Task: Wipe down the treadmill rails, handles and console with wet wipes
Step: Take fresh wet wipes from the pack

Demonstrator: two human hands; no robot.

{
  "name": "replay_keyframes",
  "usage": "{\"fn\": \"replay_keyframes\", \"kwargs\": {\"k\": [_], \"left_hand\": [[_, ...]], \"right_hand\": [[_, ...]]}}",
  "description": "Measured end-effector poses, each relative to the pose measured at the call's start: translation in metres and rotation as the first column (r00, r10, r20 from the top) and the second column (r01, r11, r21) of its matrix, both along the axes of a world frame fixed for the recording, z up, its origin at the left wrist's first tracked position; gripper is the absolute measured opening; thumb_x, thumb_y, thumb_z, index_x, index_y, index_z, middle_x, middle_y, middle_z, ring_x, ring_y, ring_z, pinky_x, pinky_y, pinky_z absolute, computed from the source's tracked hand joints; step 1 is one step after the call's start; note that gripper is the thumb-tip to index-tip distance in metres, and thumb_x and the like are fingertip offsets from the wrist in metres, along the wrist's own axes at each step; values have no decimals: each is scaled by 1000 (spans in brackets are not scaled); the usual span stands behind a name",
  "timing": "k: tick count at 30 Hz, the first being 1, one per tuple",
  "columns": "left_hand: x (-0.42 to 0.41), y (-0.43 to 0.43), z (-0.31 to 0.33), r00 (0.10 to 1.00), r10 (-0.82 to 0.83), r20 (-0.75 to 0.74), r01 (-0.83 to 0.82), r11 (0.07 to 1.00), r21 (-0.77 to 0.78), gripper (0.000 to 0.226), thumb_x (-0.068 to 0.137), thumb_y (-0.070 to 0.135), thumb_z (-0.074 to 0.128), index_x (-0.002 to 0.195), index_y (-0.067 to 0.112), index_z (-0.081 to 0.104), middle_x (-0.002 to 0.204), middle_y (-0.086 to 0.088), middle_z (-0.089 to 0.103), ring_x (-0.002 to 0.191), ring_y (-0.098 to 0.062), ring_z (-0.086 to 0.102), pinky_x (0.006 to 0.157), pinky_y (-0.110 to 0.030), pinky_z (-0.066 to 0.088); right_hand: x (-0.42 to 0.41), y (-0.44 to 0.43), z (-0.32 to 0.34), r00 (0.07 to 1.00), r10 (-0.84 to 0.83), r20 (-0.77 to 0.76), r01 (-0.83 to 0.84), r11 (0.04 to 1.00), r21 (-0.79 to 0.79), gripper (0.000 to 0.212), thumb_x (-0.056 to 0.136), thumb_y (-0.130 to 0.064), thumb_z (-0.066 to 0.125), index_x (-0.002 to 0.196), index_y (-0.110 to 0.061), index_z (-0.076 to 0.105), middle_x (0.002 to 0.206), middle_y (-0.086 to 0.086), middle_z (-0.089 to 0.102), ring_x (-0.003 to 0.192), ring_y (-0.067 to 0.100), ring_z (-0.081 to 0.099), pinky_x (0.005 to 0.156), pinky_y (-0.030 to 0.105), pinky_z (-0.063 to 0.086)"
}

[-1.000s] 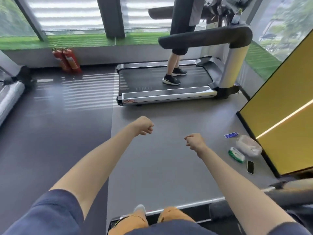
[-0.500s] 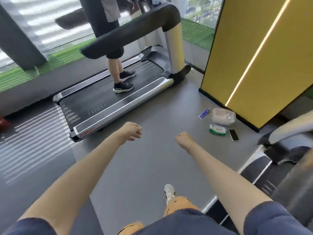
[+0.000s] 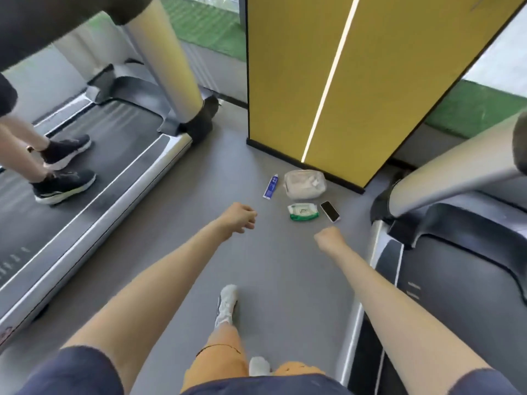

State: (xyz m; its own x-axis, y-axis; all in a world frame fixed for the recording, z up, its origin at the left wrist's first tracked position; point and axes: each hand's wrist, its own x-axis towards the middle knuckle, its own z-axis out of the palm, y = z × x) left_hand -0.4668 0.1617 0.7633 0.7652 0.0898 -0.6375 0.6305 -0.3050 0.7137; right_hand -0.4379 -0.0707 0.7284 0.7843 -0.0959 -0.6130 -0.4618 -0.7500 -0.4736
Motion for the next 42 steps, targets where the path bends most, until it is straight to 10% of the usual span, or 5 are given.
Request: {"fn": "replay_keyframes", "kwargs": {"k": [8, 18, 22, 31, 42], "left_hand": [[179, 11, -43, 993, -90, -82, 93, 995, 31, 12, 97, 6, 41, 92, 10, 52, 75, -3, 50, 62, -12, 50, 56, -24, 32], [320, -78, -143, 915, -352, -200, 376, 921, 100, 17, 91, 2, 42, 84, 8, 57, 79, -9, 55, 77, -25, 55, 51, -22, 34], [366, -104, -206, 885, -425, -190, 453, 879, 146, 17, 88, 3, 44, 87, 7, 61, 87, -12, 60, 89, -29, 62, 72, -32, 47], [459, -136, -421, 719, -641, -268, 695, 662, 282, 32, 95, 8, 42, 121, -1, 57, 125, -17, 58, 114, -33, 55, 89, -34, 43], [521, -191, -711, 556, -799, -229, 790, 422, 445, 29, 95, 6, 44, 120, 7, 58, 123, -10, 57, 110, -29, 56, 78, -33, 43]], "right_hand": [[77, -9, -32, 995, -100, 29, 102, 990, -102, 35, 81, 2, 36, 56, -20, 25, 58, -1, 27, 56, 17, 21, 48, 30, 14], [191, -60, -106, 984, -118, -135, 104, 989, -107, 28, 94, -11, 42, 113, -13, 62, 117, 15, 59, 112, 33, 51, 90, 33, 40], [241, -84, -167, 975, -182, -125, 172, 981, -85, 22, 90, -6, 41, 97, -11, 62, 105, 14, 60, 100, 34, 52, 86, 38, 43], [359, -90, -370, 938, -295, -181, 293, 955, -38, 43, 93, -1, 41, 134, -7, 52, 138, 12, 52, 126, 31, 47, 100, 34, 37], [470, -78, -654, 926, -325, -192, 338, 940, 39, 38, 89, 3, 40, 121, 6, 60, 131, 19, 57, 122, 34, 50, 98, 34, 41]]}}
